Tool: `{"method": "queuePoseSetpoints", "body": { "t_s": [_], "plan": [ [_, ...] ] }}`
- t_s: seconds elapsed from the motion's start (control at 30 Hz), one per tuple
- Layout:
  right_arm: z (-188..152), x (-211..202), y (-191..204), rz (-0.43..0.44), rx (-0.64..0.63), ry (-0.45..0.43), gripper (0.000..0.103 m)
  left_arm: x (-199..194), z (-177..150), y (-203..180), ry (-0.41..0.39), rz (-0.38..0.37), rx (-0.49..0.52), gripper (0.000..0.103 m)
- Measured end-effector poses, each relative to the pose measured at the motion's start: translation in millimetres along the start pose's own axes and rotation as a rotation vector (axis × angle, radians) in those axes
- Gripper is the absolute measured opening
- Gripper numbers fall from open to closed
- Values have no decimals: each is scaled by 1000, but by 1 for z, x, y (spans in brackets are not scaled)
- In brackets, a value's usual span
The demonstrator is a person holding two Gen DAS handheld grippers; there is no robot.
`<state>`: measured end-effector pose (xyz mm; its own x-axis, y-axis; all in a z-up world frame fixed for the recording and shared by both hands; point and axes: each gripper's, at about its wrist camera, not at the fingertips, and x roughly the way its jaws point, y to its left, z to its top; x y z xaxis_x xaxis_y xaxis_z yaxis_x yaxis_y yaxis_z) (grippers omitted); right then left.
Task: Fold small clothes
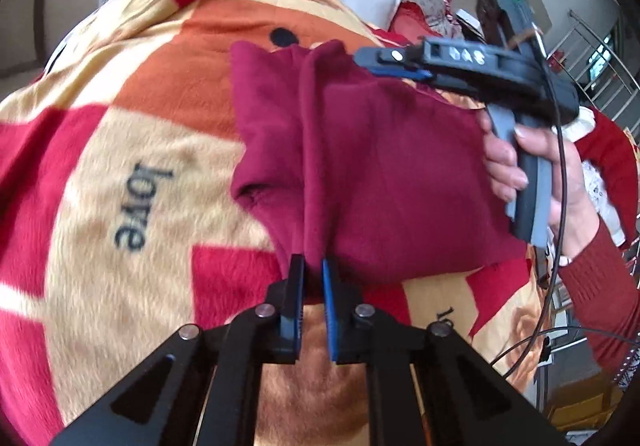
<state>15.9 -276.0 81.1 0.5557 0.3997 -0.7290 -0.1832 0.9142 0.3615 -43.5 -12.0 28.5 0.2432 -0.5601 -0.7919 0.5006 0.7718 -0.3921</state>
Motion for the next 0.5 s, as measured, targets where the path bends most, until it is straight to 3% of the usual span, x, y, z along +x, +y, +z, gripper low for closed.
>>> {"method": "queuePoseSetpoints", "body": {
  "t_s": [0.23, 0.27, 0.5],
  "plan": [
    [9, 73, 10, -21, 45, 105, 11, 8, 3, 3, -4, 19, -27, 9],
    [8, 78, 11, -32, 50, 89, 11, 8, 3, 3, -2, 22, -30, 9],
    [7, 53, 21, -27, 20, 75, 12, 11, 2, -19, -12, 109, 9, 13]
  ]
}}
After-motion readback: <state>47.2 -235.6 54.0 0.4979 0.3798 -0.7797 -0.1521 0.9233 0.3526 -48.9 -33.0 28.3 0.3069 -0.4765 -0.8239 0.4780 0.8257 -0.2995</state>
